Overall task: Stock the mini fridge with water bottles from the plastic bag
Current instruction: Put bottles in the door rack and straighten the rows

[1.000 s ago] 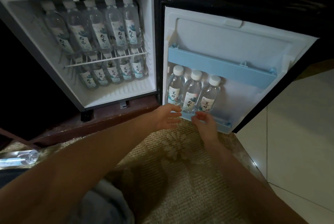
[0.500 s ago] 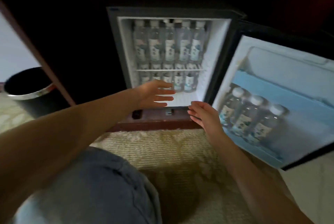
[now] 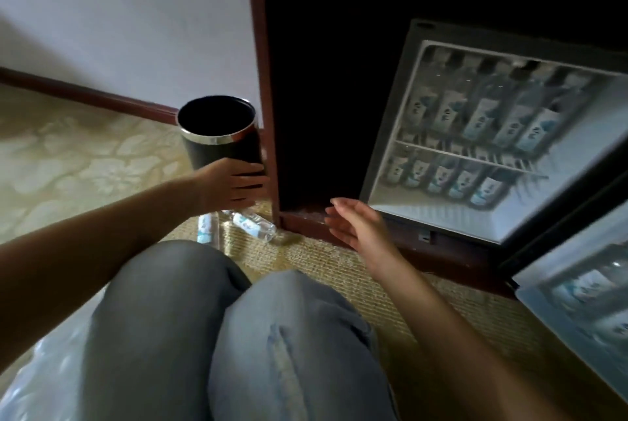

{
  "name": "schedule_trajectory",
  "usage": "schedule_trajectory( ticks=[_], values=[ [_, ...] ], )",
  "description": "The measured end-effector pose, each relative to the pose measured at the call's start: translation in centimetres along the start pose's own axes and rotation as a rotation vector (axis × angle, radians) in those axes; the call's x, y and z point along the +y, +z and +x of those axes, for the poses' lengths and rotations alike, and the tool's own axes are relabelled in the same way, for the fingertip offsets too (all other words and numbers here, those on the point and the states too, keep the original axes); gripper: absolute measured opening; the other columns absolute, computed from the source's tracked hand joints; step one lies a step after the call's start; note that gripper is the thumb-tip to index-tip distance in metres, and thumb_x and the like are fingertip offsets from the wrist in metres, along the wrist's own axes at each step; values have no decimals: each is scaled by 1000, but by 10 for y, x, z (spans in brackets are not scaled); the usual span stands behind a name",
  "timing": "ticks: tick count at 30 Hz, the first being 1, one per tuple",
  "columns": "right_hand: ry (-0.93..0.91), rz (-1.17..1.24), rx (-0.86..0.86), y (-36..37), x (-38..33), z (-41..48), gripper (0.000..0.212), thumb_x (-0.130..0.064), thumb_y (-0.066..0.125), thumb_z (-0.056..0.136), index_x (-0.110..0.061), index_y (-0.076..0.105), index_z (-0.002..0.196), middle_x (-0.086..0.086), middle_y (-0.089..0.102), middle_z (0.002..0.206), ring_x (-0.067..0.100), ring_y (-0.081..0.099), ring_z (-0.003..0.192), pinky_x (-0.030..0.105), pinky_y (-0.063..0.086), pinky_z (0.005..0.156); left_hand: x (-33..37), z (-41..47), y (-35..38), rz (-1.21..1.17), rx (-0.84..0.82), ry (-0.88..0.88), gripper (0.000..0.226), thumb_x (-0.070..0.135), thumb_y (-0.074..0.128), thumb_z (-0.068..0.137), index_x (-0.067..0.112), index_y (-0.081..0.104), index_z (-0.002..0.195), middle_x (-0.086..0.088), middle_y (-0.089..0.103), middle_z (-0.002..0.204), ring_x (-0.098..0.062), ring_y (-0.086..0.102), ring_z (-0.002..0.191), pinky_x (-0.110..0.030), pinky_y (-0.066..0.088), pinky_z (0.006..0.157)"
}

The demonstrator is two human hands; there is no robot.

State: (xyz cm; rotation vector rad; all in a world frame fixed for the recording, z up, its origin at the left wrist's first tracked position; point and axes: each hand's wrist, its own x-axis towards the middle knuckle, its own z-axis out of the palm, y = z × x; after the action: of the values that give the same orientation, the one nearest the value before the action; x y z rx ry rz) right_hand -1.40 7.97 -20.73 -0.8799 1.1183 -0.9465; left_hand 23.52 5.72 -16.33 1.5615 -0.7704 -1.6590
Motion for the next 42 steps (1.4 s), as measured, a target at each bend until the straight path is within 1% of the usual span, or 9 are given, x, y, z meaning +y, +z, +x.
schedule_trajectory(
  ticks=[13,16,21,25,31,34,37,39,42],
  values=[
    [87,-376,-180,88,84,83,11,-21,61,92,-17,64,101,1,69,96,11,62,87,30,52,85,-123,61,-91,-283,238,-208,26,14,51,94,9,58,118,-6,68,107,-20,66,92,-33,53,79],
    [64,-512,-190,98,111,109,17,-23,62,91,-17,62,106,2,65,102,12,60,92,24,48,79,-147,82,-96,-334,264,-240,27,12,49,94,7,52,120,-7,67,104,-21,64,90,-34,52,78],
    [45,-734,-221,112,159,159,34,-30,63,89,-21,55,121,-5,58,114,13,57,106,30,47,92,-178,129,-94,-407,328,-291,10,8,46,96,9,54,101,-7,63,97,-19,61,82,-34,50,78],
    [-29,-927,-232,118,190,198,48,-37,61,89,-24,47,133,-2,49,134,17,49,119,40,43,100,-202,160,-94,-410,316,-298,14,9,45,96,14,54,87,-7,59,103,-23,59,93,-35,49,83],
    [-67,-1233,-340,134,219,250,68,-41,52,94,-20,21,151,0,14,158,23,25,140,39,30,111,-230,187,-97,-449,301,-301,14,9,43,96,15,53,88,-9,52,117,-31,54,113,-40,45,94],
    [-22,-1324,-329,146,229,272,69,-41,49,96,-21,14,152,2,4,160,28,18,144,43,30,112,-236,201,-97,-478,306,-296,13,8,45,95,15,55,99,-11,51,125,-30,54,116,-41,45,99],
    [-74,-1467,-260,147,238,284,71,-24,55,94,-23,13,152,5,13,158,29,24,139,43,37,107,-234,210,-90,-482,311,-280,39,5,45,95,9,45,134,-12,49,133,-30,54,119,-42,44,101],
    [-148,-1548,-223,145,243,286,80,-7,60,88,-25,14,151,6,19,155,27,26,137,41,38,106,-235,213,-87,-482,331,-273,44,2,45,95,9,41,138,-11,50,133,-28,56,117,-39,47,96],
    [-156,-1542,-214,143,242,287,82,-3,63,85,-26,18,150,9,28,149,28,30,134,39,39,104,-242,217,-86,-551,370,-280,43,0,47,94,9,43,136,-8,56,122,-26,58,114,-36,49,92]
  ],
)
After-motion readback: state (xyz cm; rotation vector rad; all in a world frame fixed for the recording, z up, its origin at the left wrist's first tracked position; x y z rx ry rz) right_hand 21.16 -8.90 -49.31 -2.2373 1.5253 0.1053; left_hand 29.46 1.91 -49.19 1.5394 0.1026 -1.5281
